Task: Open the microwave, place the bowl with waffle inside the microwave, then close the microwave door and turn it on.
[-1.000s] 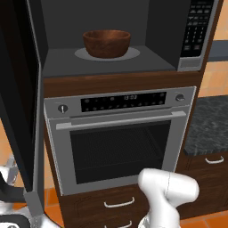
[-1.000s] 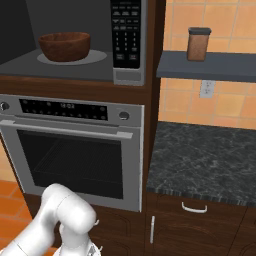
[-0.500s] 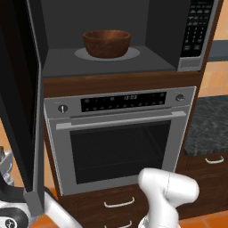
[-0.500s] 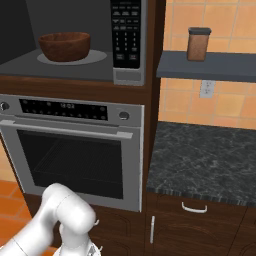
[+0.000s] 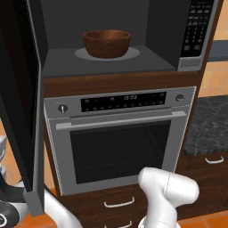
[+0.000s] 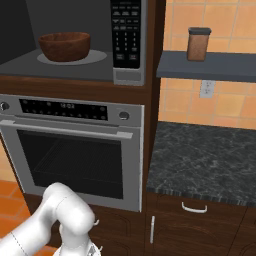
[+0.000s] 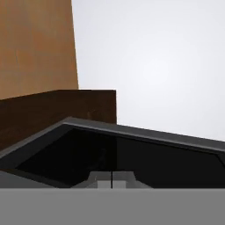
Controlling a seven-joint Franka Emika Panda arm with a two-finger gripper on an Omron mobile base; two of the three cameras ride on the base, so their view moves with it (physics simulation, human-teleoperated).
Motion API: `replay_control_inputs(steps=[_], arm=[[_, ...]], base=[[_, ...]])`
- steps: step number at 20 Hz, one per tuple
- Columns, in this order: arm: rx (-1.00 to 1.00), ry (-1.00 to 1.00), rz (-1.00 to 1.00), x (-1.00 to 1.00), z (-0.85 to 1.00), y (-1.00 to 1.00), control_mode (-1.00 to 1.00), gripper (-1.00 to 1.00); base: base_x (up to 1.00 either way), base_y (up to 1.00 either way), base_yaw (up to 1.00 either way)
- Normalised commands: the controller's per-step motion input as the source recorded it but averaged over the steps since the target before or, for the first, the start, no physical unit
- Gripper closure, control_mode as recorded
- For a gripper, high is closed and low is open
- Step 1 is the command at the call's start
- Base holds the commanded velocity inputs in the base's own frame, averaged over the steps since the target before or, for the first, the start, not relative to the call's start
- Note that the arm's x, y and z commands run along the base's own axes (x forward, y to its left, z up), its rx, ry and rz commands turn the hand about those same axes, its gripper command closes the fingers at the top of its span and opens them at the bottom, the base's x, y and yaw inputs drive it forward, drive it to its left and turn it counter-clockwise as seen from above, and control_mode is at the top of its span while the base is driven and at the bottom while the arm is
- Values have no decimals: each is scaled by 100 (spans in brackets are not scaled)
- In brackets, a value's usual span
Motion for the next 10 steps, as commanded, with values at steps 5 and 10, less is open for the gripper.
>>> replay_control_inputs(steps=[5,10], arm=[[21,1,-1,-19,49,-99,-100,100],[19,2,0,-13,46,-100,-100,100]], base=[[0,0,0],[0,0,0]])
